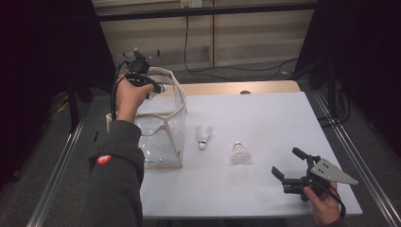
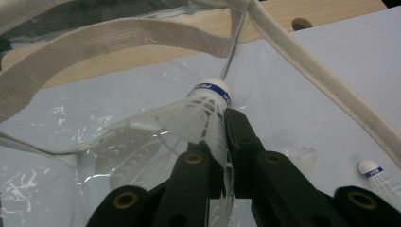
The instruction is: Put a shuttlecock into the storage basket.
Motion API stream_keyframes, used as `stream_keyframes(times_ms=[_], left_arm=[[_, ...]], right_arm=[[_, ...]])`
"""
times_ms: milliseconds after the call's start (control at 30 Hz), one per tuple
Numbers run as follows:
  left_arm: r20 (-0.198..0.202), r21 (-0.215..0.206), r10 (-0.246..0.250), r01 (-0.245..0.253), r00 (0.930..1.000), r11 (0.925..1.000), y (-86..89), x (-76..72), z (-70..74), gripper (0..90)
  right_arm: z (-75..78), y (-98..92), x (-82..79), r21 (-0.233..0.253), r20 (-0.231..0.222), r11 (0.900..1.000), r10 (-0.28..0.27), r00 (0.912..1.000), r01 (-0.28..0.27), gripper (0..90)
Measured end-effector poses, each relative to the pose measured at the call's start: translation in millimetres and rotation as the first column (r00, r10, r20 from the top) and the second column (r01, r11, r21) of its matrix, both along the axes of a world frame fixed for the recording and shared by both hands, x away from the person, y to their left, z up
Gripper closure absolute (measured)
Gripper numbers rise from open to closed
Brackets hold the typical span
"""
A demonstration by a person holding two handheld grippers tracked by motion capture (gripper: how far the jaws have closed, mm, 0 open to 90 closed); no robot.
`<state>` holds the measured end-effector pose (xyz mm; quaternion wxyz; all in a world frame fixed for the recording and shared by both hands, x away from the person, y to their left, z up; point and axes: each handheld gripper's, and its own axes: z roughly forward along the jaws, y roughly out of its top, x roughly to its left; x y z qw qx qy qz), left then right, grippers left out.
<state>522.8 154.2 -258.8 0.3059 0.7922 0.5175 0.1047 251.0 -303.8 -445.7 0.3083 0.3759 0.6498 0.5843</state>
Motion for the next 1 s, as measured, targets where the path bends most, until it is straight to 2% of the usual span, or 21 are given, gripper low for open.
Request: stream_keyframes(times_ms=[100, 267, 667, 1000], left_arm=[[0.012, -0.001, -0.006, 0.006, 0.9999, 1.0, -0.7, 0.1, -1.5, 79.7], [0.019, 0.001, -0.012, 0.012, 0.9997, 0.9999, -1.4, -2.0, -0.5, 76.8], [0.006, -0.02, -0.033, 0.033, 0.9994, 0.9992, 0.2, -13.6, 7.7, 65.7], [0.0, -0.073, -0.06, 0.06, 0.9982, 0.9955, -1.3, -23.0, 15.3, 56.5]], right_arm=[[0.2, 0.6, 0.0, 0.0, 0.0, 1.0, 0.0, 1.0, 0.0, 0.0], [0.5, 1.3, -0.3, -0.006, 0.004, 1.0, 0.005, 1.0, -0.005, 0.0], [1.0, 1.8, -0.9, -0.008, 0.002, 1.0, 0.003, 1.0, -0.003, 0.0], [1.2, 1.4, -1.1, -0.012, 0.004, 1.0, 0.003, 1.0, -0.003, 0.0]])
